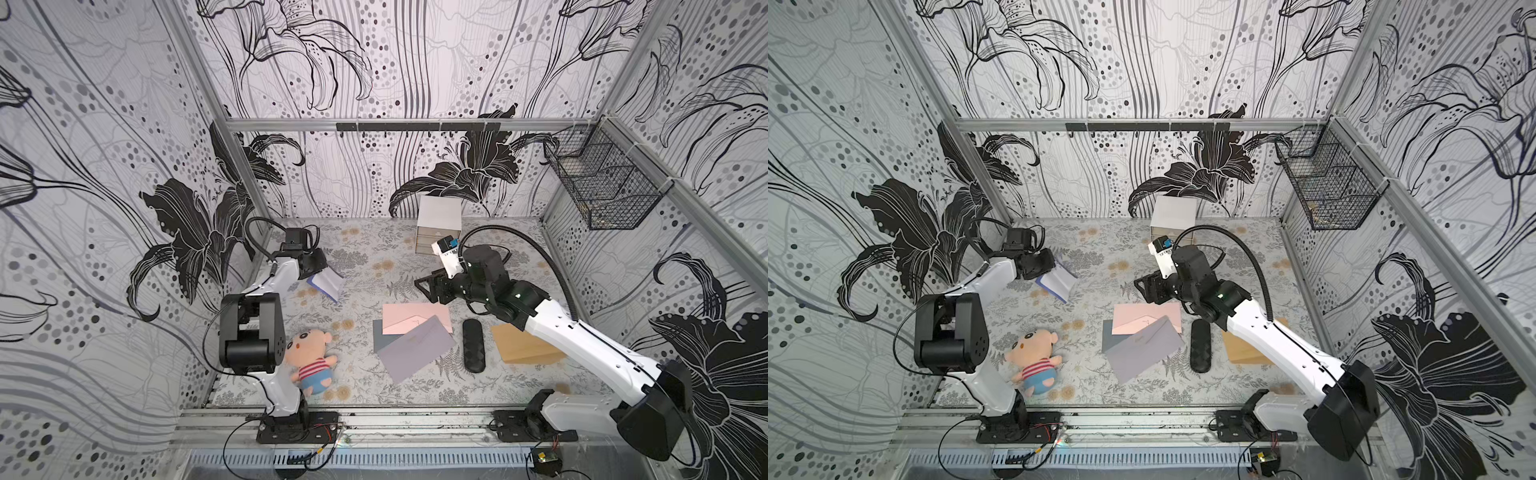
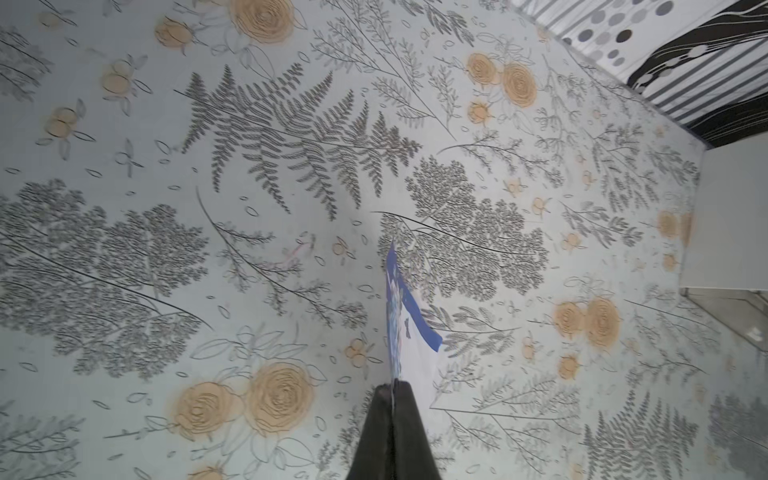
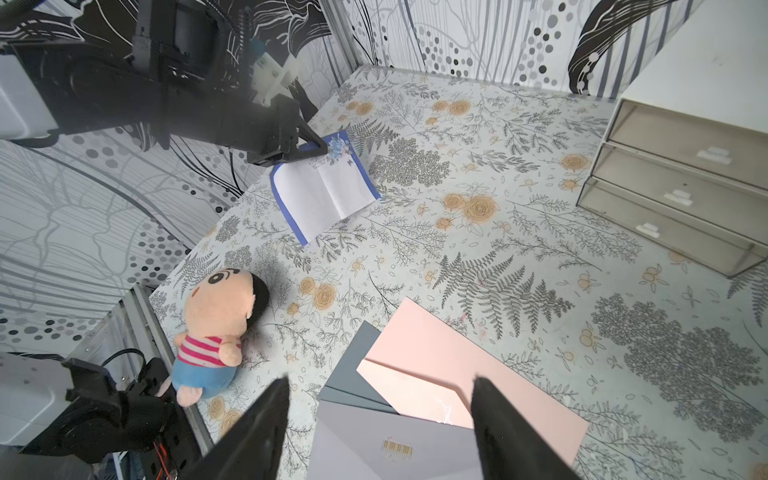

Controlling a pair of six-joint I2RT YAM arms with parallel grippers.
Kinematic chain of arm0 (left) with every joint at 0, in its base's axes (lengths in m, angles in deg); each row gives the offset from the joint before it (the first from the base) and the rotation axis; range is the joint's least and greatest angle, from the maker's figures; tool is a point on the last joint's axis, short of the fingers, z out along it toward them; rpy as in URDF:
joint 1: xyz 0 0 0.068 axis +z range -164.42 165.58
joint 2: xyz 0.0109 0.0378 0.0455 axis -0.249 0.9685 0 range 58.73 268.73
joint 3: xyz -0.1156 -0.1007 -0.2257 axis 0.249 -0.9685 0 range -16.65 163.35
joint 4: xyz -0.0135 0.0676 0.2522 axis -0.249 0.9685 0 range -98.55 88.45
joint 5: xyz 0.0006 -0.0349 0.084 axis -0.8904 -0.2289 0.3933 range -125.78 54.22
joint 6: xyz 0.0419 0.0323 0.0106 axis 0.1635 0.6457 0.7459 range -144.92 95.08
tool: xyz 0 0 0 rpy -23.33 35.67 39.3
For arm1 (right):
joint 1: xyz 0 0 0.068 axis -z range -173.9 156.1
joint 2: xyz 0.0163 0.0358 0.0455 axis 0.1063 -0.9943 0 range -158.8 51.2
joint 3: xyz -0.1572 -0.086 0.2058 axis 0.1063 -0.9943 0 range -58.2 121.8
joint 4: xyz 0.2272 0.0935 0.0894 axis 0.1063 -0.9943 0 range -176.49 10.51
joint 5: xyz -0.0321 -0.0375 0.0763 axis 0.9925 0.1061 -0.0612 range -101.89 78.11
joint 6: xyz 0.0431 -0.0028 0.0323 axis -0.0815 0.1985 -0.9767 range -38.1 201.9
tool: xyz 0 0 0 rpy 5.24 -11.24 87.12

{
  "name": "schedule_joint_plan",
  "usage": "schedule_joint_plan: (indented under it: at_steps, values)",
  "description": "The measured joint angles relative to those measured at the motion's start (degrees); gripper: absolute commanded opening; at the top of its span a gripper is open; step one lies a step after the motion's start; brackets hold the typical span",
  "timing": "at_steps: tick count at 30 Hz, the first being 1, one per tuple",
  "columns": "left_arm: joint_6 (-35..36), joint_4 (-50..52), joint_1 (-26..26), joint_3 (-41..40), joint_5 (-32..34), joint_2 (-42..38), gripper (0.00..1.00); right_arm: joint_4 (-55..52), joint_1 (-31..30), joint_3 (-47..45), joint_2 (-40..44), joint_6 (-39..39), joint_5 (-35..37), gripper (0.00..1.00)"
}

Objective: Take the letter paper out of the envelope
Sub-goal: Place the letter paper at the center of the board.

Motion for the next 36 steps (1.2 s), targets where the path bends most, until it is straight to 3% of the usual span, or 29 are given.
schedule_joint_plan:
  at_steps: [6, 25, 36]
  values:
    - [5.53, -0.07, 0.81, -1.03, 1.75, 2.14, 0.23, 1.09, 1.05, -0.07, -1.57, 0.00, -1.38, 0.72]
    - [9.40, -2.67, 3.10, -11.17, 8.92, 2.51, 0.28, 2.16, 3.17, -0.04, -5.46, -0.66, -5.33, 0.72]
    - [12.76, -3.48, 6.91, -10.38, 13.14, 2.51, 0.33, 2.16, 3.21, -0.04, -6.32, -1.11, -6.58, 0.72]
